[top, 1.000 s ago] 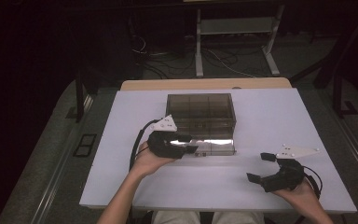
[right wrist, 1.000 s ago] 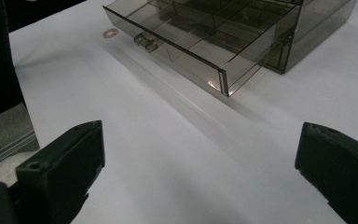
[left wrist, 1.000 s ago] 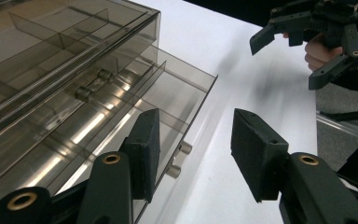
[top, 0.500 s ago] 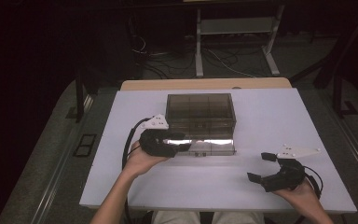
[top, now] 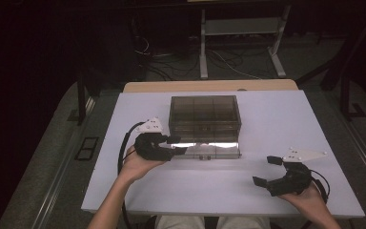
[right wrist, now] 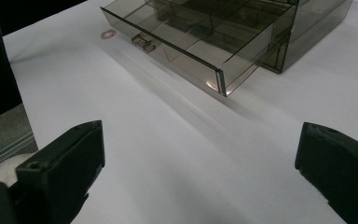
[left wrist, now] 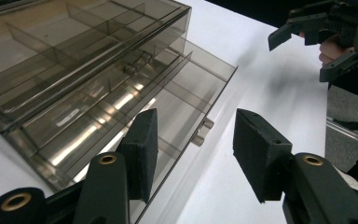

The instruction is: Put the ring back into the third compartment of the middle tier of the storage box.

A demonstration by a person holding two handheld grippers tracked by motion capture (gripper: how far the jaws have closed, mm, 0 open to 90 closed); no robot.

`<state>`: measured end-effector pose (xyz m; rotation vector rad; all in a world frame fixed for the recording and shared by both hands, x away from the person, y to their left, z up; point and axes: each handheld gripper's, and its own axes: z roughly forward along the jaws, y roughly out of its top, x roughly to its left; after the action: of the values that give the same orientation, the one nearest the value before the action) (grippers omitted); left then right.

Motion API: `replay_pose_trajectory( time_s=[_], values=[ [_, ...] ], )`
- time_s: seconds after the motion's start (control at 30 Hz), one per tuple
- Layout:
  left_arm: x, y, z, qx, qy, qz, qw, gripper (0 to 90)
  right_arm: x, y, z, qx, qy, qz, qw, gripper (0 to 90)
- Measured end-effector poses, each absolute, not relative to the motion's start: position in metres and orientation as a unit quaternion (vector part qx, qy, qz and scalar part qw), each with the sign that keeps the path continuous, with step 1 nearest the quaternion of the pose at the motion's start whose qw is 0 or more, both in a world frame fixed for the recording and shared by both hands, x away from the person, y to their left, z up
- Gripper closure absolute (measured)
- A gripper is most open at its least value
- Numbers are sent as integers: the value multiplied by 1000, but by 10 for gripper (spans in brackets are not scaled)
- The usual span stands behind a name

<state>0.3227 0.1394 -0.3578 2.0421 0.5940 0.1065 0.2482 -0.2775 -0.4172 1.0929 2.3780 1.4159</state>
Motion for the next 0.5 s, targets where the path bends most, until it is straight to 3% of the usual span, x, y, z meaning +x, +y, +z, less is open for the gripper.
replay_pose_trajectory(
  time_s=[0.5],
  values=[
    [322, 159, -364, 832, 269, 51, 483, 494, 248, -278, -417, 366, 796, 474, 83, 9]
  ],
)
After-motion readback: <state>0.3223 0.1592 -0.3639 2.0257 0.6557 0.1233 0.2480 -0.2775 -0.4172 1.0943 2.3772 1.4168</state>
